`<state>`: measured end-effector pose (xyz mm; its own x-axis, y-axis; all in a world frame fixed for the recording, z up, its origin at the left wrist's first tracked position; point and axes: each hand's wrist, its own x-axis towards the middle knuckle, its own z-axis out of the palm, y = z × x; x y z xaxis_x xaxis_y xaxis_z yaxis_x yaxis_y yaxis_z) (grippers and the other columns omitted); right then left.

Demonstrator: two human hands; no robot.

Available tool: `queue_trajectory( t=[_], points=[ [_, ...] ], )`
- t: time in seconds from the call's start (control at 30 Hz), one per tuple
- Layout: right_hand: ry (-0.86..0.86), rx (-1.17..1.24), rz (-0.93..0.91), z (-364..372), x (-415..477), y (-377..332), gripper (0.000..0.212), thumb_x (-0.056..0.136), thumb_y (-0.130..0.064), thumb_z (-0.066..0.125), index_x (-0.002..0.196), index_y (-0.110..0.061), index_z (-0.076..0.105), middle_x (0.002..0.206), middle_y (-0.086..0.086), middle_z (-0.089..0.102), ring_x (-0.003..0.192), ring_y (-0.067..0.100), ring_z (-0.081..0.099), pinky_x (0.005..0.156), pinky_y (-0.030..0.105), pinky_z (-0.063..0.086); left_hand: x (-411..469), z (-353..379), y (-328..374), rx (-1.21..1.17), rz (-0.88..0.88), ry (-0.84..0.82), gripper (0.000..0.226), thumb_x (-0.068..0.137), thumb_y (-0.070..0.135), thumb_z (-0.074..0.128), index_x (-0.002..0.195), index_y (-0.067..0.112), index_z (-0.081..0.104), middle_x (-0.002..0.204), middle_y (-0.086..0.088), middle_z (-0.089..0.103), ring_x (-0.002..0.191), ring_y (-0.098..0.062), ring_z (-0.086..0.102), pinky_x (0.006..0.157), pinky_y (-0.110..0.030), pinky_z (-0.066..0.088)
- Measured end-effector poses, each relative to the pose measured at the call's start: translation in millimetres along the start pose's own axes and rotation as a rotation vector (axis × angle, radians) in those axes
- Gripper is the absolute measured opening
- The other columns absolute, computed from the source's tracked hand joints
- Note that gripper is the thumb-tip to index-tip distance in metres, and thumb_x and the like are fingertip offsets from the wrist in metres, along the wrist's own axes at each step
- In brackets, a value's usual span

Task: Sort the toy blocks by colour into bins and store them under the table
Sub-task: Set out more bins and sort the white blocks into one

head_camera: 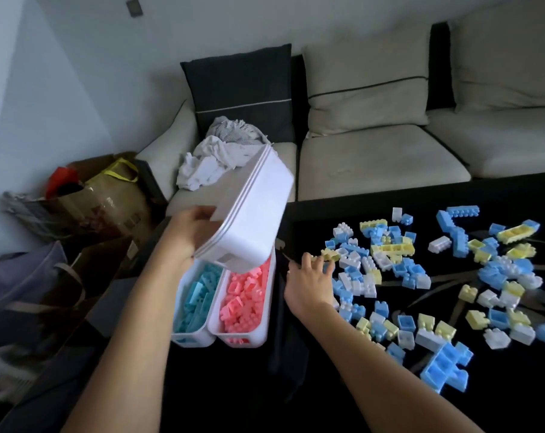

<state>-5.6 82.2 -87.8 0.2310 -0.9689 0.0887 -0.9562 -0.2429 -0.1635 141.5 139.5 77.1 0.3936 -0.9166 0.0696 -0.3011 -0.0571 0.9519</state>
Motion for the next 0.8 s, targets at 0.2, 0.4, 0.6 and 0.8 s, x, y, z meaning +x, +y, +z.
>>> queue_trajectory(
  t=[0.2,0.4,0.6,0.8],
  points=[
    [0.036,-0.032,0.029,-10,-16,50,0.040,0.097,-0.025,0.028,0.133,-0.017,0.043,0.146,0.017,0.029,0.134,0.042,0.023,0.110,0.055,0.015,-31,58,-3,-0.005,-0.042,-0.112,0.037,0.071,0.003,0.069,0.108,0.005,0.064,0.071,-0.003,0.061,0.055,-0.011,0.059,0.051,-0.020,0.050],
    [-0.007,-0.079,0.026,-19,-17,81,0.041,0.096,-0.024,0.030,0.134,-0.014,0.042,0.147,0.020,0.027,0.136,0.044,0.020,0.111,0.055,0.017,-44,84,-33,0.171,0.010,-0.092,0.029,0.072,0.000,0.058,0.071,0.027,0.071,0.063,0.010,0.066,0.073,-0.023,0.062,0.068,-0.031,0.047],
    [0.062,-0.040,0.131,-26,-18,123,0.043,0.099,-0.032,0.025,0.134,-0.016,0.043,0.144,0.017,0.036,0.134,0.039,0.028,0.110,0.050,0.024,-54,99,-61,0.767,0.153,0.019,0.039,0.086,0.012,0.055,0.123,0.025,0.058,0.113,0.004,0.066,0.084,-0.009,0.055,0.064,-0.016,0.039],
    [0.089,-0.039,0.137,-23,-18,126,0.050,0.097,-0.046,0.027,0.131,-0.015,0.045,0.139,0.011,0.043,0.132,0.034,0.034,0.109,0.045,0.027,-61,103,-63,0.919,0.174,0.111,0.040,0.094,0.010,0.050,0.133,0.017,0.046,0.123,0.000,0.058,0.109,-0.016,0.057,0.085,-0.017,0.039]
  ],
)
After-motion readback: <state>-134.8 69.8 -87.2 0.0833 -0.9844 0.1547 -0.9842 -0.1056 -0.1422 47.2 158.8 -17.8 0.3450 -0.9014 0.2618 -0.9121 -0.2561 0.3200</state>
